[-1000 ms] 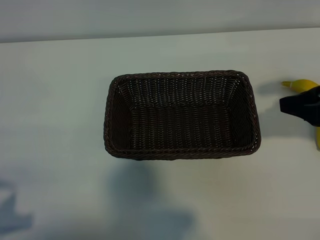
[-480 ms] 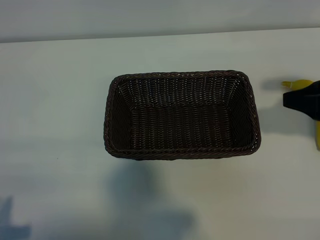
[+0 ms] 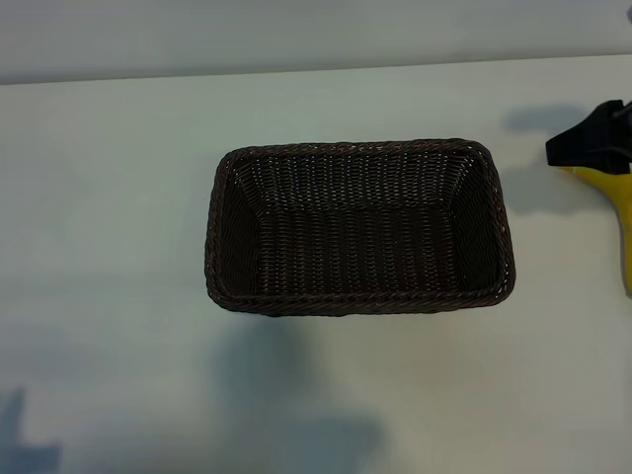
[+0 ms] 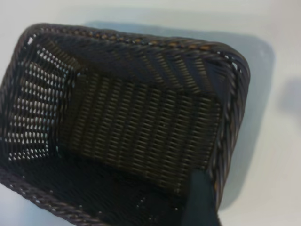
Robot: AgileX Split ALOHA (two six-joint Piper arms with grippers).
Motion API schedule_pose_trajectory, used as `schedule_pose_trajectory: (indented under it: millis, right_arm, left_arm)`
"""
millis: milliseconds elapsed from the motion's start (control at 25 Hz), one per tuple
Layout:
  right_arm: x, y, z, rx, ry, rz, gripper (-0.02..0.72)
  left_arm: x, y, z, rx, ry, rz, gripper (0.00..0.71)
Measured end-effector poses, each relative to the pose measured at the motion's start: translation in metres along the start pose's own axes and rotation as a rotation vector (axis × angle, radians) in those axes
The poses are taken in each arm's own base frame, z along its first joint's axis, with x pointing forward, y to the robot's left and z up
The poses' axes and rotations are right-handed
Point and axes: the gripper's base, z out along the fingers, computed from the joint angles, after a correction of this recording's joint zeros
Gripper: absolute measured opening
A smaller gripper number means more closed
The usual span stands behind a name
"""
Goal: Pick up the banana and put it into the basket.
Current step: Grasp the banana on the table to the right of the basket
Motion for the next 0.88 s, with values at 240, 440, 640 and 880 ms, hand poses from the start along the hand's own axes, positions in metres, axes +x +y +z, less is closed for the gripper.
schedule_pose_trajectory:
  millis: [240,440,640,880]
  right_arm:
    - [-0.018,-0.022,0.016,0.073,0.084,0.034,0.525]
    - [-0.024,-0.037,0.021,0.184,0.146,0.091,0.525]
    - [-0.023,-0.050,0.016,0.337,0.177,0.121,0.525]
    - [-0.019,-0.061,0.011,0.469,0.217,0.112,0.525]
  left_arm:
    - [0.000,0.000,0.000,0.000,0.000,0.000,0.495]
    - [0.000,0.000,0.000,0.000,0.000,0.000,0.495]
    - [0.000,0.000,0.000,0.000,0.000,0.000,0.495]
    - [0.000,0.000,0.000,0.000,0.000,0.000,0.495]
